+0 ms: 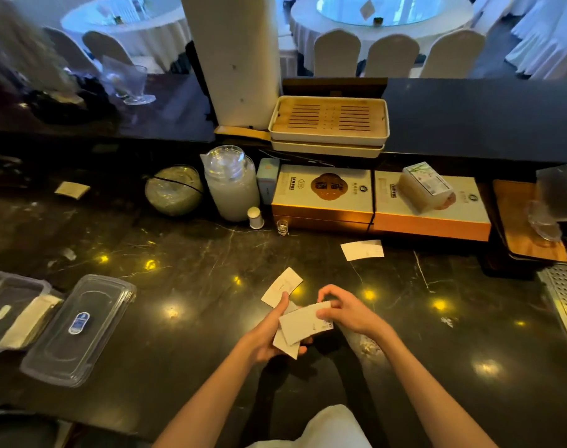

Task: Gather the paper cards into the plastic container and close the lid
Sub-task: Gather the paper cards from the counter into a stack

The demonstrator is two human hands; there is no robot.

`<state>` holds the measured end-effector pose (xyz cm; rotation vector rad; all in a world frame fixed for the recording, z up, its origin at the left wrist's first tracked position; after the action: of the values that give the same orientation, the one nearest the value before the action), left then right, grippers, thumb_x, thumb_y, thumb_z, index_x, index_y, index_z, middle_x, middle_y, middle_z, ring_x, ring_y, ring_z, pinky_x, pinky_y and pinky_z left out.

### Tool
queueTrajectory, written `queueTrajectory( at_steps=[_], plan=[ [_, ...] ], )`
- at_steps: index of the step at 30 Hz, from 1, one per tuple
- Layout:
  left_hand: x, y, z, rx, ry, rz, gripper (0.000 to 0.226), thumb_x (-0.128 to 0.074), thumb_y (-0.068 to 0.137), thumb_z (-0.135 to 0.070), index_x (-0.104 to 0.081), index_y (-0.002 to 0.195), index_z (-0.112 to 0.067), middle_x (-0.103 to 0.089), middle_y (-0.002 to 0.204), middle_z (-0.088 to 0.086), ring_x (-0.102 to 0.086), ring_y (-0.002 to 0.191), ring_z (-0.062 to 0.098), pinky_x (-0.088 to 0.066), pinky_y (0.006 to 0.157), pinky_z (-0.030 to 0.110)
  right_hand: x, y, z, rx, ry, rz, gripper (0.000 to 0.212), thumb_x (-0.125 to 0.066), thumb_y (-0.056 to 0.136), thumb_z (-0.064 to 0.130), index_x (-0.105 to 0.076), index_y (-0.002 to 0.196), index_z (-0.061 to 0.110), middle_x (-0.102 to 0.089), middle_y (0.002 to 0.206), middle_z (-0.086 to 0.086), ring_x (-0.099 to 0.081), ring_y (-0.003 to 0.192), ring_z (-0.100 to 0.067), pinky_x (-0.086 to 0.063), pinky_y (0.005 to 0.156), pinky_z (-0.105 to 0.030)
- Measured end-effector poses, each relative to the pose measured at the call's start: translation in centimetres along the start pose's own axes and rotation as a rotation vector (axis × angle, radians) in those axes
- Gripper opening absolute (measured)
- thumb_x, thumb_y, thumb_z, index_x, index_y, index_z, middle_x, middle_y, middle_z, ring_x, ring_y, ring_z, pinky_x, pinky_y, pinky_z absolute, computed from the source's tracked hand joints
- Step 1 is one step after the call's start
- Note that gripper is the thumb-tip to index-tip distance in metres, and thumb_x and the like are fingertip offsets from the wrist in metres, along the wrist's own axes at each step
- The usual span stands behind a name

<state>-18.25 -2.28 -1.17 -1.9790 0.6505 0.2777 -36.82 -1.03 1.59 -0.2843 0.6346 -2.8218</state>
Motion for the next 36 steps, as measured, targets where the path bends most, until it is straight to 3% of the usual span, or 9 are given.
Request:
queueTrajectory(
  at_steps=[5,8,10,12,15,17,21,30,36],
  plan=[
    [-1.8,0.8,-1.8,-0.026,0.028,0.082,0.069,-0.059,0.081,-0.07,-0.058,0.13,-0.022,-0.066,0.116,0.015,-0.068,0.091,0.03,-0.059,0.068,0.038,-0.1,3.2,2.1,0.032,-0.168,0.102,0.023,-0.066,0.09,0.009,-0.057,0.111,0.009,-0.067,0.111,-0.011,-0.067,0.103,-0.022,-0.055,0.083,-0.034],
    [-1.9,1.6,-2.9,-0.065,0.042,0.086,0.066,-0.072,0.082,-0.05,-0.047,0.138,-0.025,-0.062,0.12,0.02,-0.068,0.089,0.031,-0.059,0.066,0.039,1.2,4.6,2.4,0.06,-0.338,0.106,0.018,-0.068,0.089,0.019,-0.064,0.107,0.024,-0.062,0.109,0.003,-0.06,0.099,-0.013,-0.051,0.087,-0.033],
    [-1.9,2.3,-3.5,-0.082,0.026,0.085,0.063,-0.068,0.088,-0.038,-0.036,0.143,-0.031,-0.059,0.124,0.023,-0.068,0.088,0.032,-0.06,0.067,0.041,2.8,5.6,2.4,0.081,-0.404,0.022,0.02,-0.064,0.092,0.026,-0.067,0.112,0.029,-0.061,0.117,0.006,-0.057,0.11,-0.011,-0.048,0.098,-0.033],
    [-1.9,3.3,-4.1,-0.105,-0.029,0.043,0.058,-0.058,0.096,-0.03,-0.028,0.146,-0.034,-0.061,0.124,0.024,-0.067,0.088,0.033,-0.059,0.068,0.044,5.6,6.8,2.2,0.06,-0.449,-0.205,0.027,-0.061,0.095,0.024,-0.065,0.121,0.027,-0.061,0.127,0.004,-0.055,0.121,-0.013,-0.044,0.106,-0.036],
    [-1.6,4.3,-4.8,-0.137,-0.117,-0.016,0.05,-0.047,0.102,-0.022,-0.027,0.147,-0.03,-0.063,0.121,0.026,-0.066,0.086,0.035,-0.058,0.071,0.044,10.7,8.3,1.2,-0.087,-0.544,-0.503,0.034,-0.056,0.096,0.012,-0.063,0.129,0.019,-0.062,0.134,-0.004,-0.056,0.125,-0.023,-0.047,0.103,-0.041],
    [-1.3,4.4,-4.9,-0.144,-0.179,-0.042,0.044,-0.042,0.103,-0.018,-0.03,0.144,-0.022,-0.061,0.121,0.029,-0.065,0.082,0.035,-0.058,0.068,0.043,12.9,9.4,0.3,-0.204,-0.646,-0.503,0.042,-0.054,0.095,0.007,-0.057,0.135,0.018,-0.058,0.139,-0.008,-0.054,0.127,-0.029,-0.047,0.1,-0.043],
    [0.1,4.4,-4.6,-0.144,-0.241,-0.095,0.043,-0.038,0.101,-0.015,-0.028,0.143,-0.014,-0.059,0.112,0.028,-0.063,0.077,0.034,-0.058,0.061,0.039,14.1,11.0,-1.5,-0.316,-0.833,-0.36,0.062,-0.051,0.095,0.004,-0.03,0.152,0.016,-0.029,0.159,-0.01,-0.034,0.143,-0.033,-0.04,0.109,-0.049],
    [2.2,2.7,-3.4,-0.186,-0.259,-0.136,0.041,-0.052,0.1,-0.03,-0.034,0.137,-0.023,-0.058,0.105,0.022,-0.061,0.079,0.03,-0.057,0.065,0.04,9.4,7.7,-5.4,-0.431,-0.72,-0.503,0.048,-0.062,0.093,0.024,-0.042,0.133,0.008,-0.039,0.135,-0.017,-0.058,0.112,-0.044,-0.049,0.09,-0.049],
    [3.0,1.0,-1.5,-0.167,-0.231,-0.151,0.045,-0.055,0.097,-0.037,-0.033,0.136,-0.03,-0.056,0.1,0.02,-0.059,0.074,0.027,-0.055,0.067,0.04,3.4,2.5,-7.4,-0.254,-0.446,-0.371,0.059,-0.064,0.09,0.035,-0.041,0.142,0.019,-0.039,0.14,-0.009,-0.052,0.123,-0.029,-0.043,0.105,-0.038]
  ],
)
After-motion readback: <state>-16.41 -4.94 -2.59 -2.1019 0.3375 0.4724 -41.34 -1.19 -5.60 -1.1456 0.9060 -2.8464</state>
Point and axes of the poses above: each hand's wrist, its own y-axis towards the middle knuckle, its own x-axis out of the back of the hand, z = x × y, the point moved 4 cm from there along y, towards the middle knuckle
